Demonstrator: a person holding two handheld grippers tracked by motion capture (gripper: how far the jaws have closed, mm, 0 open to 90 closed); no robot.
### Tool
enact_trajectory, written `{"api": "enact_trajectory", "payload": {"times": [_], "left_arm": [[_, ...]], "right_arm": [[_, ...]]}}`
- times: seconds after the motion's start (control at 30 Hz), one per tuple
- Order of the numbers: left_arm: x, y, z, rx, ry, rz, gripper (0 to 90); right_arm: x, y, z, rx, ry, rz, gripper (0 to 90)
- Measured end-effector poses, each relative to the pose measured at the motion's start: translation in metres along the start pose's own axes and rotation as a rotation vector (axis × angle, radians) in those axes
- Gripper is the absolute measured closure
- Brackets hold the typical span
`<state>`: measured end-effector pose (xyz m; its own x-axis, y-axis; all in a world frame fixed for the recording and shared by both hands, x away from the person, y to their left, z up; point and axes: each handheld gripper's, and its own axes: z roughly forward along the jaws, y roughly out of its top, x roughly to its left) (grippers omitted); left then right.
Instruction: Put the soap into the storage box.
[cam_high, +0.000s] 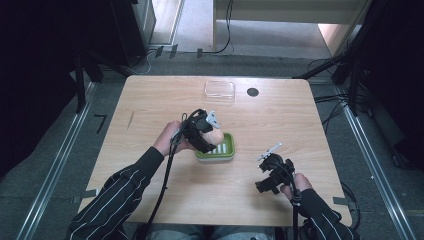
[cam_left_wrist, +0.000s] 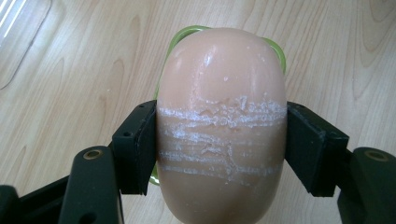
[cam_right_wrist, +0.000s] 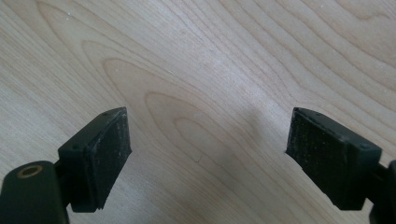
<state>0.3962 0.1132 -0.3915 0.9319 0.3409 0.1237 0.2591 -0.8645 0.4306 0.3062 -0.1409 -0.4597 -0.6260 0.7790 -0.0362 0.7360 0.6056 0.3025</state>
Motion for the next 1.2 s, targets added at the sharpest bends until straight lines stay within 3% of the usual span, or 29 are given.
{"api": "enact_trajectory", "payload": {"times": [1.2], "left_arm": [[-0.002, -0.001, 0.047, 0.034, -0.004, 0.041, 33.5]], "right_arm": [[-0.001, -0.002, 0.0, 0.006, 0.0, 0.005, 14.1]]}}
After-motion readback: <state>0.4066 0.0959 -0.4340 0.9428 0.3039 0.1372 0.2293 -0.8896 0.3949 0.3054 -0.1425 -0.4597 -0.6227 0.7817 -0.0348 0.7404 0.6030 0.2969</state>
